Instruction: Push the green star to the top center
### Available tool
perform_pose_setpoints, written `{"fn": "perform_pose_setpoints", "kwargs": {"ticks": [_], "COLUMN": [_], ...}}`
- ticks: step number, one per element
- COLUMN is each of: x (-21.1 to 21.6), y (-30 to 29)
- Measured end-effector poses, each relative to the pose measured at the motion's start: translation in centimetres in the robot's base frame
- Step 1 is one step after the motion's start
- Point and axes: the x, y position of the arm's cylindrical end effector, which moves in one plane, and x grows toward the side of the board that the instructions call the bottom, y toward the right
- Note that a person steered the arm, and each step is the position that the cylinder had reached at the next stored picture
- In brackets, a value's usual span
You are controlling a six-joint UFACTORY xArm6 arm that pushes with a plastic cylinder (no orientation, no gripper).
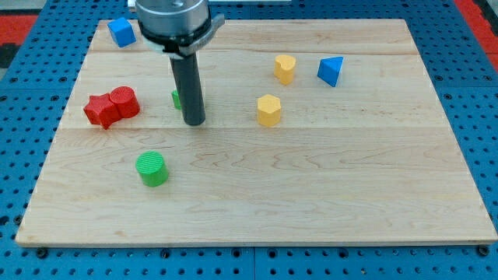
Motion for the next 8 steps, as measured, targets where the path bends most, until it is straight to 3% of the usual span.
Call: {"fn": "perform_pose_setpoints", "kwargs": {"ticks": [1, 4, 5, 6, 7, 8], "x": [-0.9, -10.8, -15.3, -15.8, -15.7, -18.3], "y": [-3.0, 5.6, 5.6, 6.6, 1.3, -0.1]}}
